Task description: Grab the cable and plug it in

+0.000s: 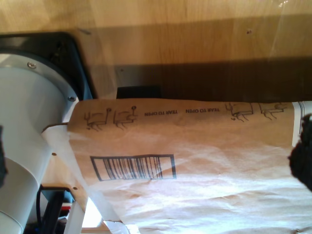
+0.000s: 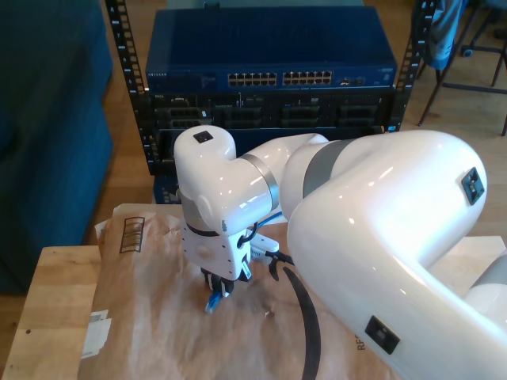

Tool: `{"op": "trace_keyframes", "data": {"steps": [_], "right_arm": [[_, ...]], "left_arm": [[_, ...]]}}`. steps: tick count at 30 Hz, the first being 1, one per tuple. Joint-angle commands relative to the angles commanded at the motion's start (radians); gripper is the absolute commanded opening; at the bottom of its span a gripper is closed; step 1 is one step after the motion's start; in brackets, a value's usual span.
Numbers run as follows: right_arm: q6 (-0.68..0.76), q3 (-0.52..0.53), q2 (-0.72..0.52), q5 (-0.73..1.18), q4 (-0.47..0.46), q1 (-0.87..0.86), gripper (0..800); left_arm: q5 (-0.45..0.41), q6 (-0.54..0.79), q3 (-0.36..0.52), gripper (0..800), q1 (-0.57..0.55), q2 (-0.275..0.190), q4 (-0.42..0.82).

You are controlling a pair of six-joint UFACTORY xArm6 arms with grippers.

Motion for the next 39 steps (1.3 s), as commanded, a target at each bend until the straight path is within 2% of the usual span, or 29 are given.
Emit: {"op": "trace_keyframes", "data": {"steps": [2,8,17,24,28,31,39], "right_arm": [[0.002,0.002,0.0,0.0,0.002,-0.002,48],[0.13,0.008,-0.014,0.011,0.002,-0.008,41],[0.18,0.032,-0.172,0.19,0.003,-0.086,34],[0.238,0.114,-0.354,0.229,0.003,-0.203,29],[0.255,0.199,-0.491,0.229,0.068,-0.295,26],[0.256,0.258,-0.574,0.253,0.075,-0.367,26],[0.256,0.278,-0.713,0.382,0.141,-0.535,14]], "left_arm": [[0.0,0.0,0.0,800,0.0,0.0,0.0],[0.0,0.0,0.0,800,-0.002,0.0,0.0],[0.002,-0.049,-0.006,800,-0.037,0.005,-0.008],[0.003,-0.21,-0.02,800,-0.167,0.0,-0.009],[0.006,-0.319,-0.048,800,-0.253,-0.002,-0.02],[0.005,-0.37,-0.054,800,-0.316,0.0,-0.052],[0.002,-0.488,-0.086,800,-0.485,0.011,-0.081]]}}
